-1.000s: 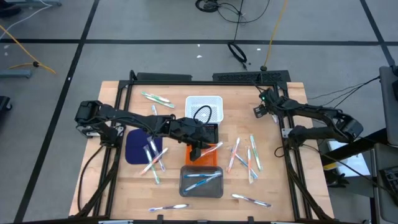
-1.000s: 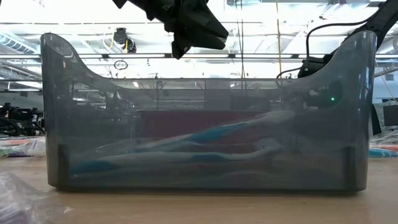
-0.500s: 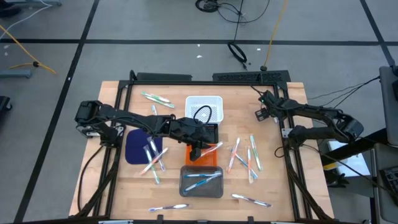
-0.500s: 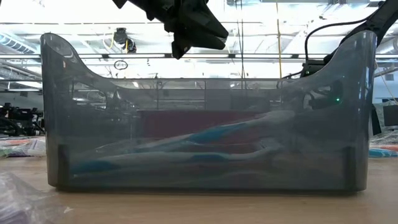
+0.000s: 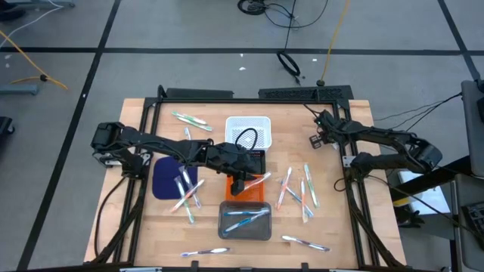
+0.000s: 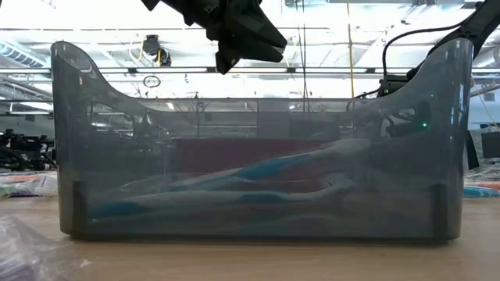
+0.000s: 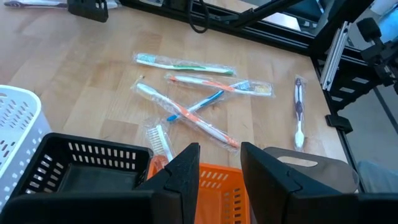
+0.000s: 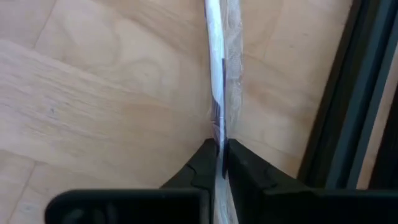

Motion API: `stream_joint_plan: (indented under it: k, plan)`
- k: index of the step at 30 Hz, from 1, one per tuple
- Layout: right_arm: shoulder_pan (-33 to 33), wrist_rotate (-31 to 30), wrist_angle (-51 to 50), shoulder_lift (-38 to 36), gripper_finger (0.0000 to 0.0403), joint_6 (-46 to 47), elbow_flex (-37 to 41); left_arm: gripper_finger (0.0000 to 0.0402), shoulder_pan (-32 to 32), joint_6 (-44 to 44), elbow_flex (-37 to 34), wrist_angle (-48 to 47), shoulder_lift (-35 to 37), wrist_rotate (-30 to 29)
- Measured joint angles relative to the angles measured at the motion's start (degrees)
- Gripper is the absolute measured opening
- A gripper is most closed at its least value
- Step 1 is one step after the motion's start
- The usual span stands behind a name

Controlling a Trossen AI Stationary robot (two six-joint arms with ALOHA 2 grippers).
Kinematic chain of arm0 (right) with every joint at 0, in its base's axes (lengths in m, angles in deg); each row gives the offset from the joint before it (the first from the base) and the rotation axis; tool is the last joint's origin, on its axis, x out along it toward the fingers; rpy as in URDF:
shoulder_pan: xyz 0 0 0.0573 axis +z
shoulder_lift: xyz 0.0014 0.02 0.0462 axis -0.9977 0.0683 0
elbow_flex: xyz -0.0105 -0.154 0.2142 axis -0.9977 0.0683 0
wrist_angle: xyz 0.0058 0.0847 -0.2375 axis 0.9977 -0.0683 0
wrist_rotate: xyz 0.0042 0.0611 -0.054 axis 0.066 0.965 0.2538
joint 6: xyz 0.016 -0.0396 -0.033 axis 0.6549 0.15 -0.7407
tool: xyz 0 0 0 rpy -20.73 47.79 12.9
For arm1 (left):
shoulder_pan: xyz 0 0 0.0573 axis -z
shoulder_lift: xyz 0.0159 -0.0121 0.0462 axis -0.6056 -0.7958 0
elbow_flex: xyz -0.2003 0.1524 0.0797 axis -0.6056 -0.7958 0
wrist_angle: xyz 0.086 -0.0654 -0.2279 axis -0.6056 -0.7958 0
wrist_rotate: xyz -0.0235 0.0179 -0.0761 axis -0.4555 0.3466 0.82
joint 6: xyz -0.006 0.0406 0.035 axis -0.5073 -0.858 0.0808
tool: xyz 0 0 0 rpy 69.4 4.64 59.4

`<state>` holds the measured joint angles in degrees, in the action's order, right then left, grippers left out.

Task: Pick & Place Toothbrushes
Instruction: Put the top right violet toothbrush into the black bin

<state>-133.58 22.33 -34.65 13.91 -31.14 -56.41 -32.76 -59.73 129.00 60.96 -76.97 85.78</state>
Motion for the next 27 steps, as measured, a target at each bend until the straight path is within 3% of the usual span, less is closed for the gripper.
stream_joint_plan:
  k: [4, 8, 27]
  plan:
    - [1.7, 1.6, 2.6, -0.9, 0.001, -1.6, 0.2, 0.0118, 0.0, 0.0, 0.0, 0.0, 0.0, 0.0]
    - [4.3, 7.2, 7.3, -3.4, 0.001, -1.8, 0.2, 0.0118, 0.0, 0.0, 0.0, 0.0, 0.0, 0.0]
    - [22.1, 24.1, 26.9, -21.1, 0.001, -2.4, 0.1, 0.0118, 0.0, 0.5, 0.0, 6.5, 0.0, -3.0]
